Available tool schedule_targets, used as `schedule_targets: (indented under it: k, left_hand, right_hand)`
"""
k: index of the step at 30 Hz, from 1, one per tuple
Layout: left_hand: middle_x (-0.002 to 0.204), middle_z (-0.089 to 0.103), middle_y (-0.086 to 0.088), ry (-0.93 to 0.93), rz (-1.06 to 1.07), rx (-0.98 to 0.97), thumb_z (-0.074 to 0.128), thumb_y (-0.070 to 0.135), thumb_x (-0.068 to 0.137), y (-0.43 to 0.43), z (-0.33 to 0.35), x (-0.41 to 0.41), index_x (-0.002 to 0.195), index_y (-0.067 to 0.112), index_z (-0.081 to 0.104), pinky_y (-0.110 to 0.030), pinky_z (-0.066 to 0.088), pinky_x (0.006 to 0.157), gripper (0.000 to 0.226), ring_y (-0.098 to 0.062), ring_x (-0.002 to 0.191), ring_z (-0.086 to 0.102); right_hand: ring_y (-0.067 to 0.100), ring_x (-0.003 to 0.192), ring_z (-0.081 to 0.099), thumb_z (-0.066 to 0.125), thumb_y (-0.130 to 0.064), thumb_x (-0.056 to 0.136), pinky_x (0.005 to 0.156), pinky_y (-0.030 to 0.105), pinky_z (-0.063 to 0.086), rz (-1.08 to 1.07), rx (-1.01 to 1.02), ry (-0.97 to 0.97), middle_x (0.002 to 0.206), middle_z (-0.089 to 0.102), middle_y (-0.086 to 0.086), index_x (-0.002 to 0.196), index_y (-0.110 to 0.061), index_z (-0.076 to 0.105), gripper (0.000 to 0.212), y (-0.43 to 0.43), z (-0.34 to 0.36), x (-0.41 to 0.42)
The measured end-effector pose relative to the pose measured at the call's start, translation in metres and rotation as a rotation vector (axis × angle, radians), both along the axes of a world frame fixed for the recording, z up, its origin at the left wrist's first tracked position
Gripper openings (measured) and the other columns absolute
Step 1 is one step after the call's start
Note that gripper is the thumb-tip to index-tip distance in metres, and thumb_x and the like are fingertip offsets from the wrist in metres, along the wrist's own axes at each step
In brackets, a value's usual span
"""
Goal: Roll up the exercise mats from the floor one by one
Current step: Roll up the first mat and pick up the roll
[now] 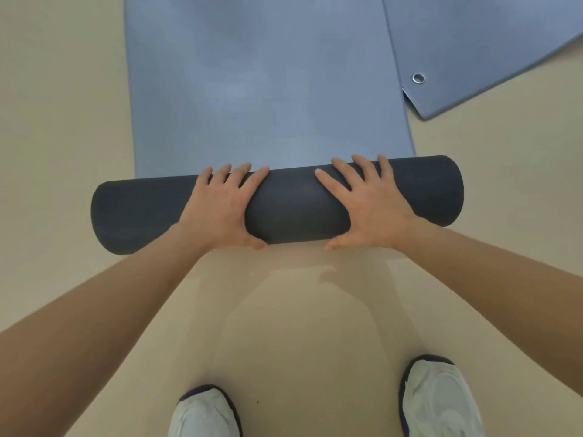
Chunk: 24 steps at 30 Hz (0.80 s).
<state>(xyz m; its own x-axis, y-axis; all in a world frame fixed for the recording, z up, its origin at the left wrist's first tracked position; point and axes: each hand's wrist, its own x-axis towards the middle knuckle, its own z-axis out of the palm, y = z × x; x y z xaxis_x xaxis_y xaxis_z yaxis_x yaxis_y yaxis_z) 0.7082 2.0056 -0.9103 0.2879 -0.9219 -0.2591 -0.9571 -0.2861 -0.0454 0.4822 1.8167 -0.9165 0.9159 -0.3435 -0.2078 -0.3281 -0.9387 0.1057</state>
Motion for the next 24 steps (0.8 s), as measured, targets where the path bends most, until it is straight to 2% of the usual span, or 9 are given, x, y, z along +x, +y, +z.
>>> schedule_targets:
  k: [3, 6, 8, 11, 18, 24]
  left_hand:
    - [0.152, 0.046, -0.001, 0.053, 0.003, 0.025, 0.064, 0.094, 0.042, -0.011, 0.002, 0.008, 0.157, 0.034, 0.019, -0.049, 0.036, 0.113, 0.137, -0.031, 0.133, 0.050]
    - [0.129, 0.060, 0.003, 0.086, 0.014, 0.019, 0.067, 0.091, 0.041, -0.019, 0.007, 0.011, 0.148, 0.038, 0.031, -0.044, 0.046, 0.095, 0.125, -0.027, 0.108, 0.060]
    - [0.114, 0.062, 0.005, 0.102, 0.030, 0.018, 0.071, 0.087, 0.041, -0.024, 0.013, 0.011, 0.143, 0.038, 0.036, -0.040, 0.047, 0.084, 0.118, -0.025, 0.098, 0.061]
    - [0.104, 0.060, 0.008, 0.138, 0.052, 0.048, 0.072, 0.085, 0.042, -0.022, 0.023, 0.006, 0.135, 0.041, 0.038, -0.036, 0.042, 0.072, 0.109, -0.023, 0.092, 0.060]
    - [0.098, 0.062, 0.012, 0.259, 0.071, 0.150, 0.066, 0.091, 0.040, 0.035, 0.026, -0.047, 0.131, 0.044, 0.040, -0.036, 0.047, 0.069, 0.106, -0.020, 0.088, 0.062]
    - [0.111, 0.062, 0.015, 0.403, 0.139, 0.275, 0.067, 0.090, 0.042, 0.091, 0.028, -0.091, 0.136, 0.047, 0.035, -0.036, 0.044, 0.074, 0.108, -0.019, 0.098, 0.062]
  right_hand:
    - [0.043, 0.141, 0.033, 0.048, -0.100, 0.053, 0.117, 0.065, 0.021, 0.043, 0.021, 0.040, 0.160, 0.028, 0.014, 0.160, -0.028, 0.005, 0.136, -0.015, -0.001, 0.008]
    - [0.037, 0.130, 0.043, 0.055, -0.096, 0.057, 0.113, 0.055, 0.032, 0.067, 0.050, 0.003, 0.151, 0.040, 0.009, 0.159, -0.031, 0.013, 0.128, -0.022, -0.002, 0.011]
    - [0.033, 0.122, 0.049, 0.057, -0.094, 0.060, 0.108, 0.050, 0.038, 0.078, 0.082, -0.006, 0.144, 0.048, 0.007, 0.158, -0.031, 0.019, 0.122, -0.026, 0.003, 0.014]
    - [0.029, 0.113, 0.053, 0.060, -0.091, 0.061, 0.101, 0.046, 0.042, 0.074, 0.144, -0.003, 0.135, 0.055, 0.003, 0.154, -0.033, 0.023, 0.116, -0.024, 0.011, 0.012]
    - [0.024, 0.109, 0.054, 0.062, -0.090, 0.061, 0.098, 0.042, 0.042, 0.073, 0.291, 0.103, 0.132, 0.057, -0.002, 0.153, -0.036, 0.027, 0.112, 0.025, 0.019, -0.039]
    - [0.021, 0.105, 0.054, 0.059, -0.094, 0.059, 0.090, 0.038, 0.041, 0.129, 0.406, 0.254, 0.124, 0.059, -0.006, 0.150, -0.041, 0.024, 0.111, 0.069, 0.022, -0.074]
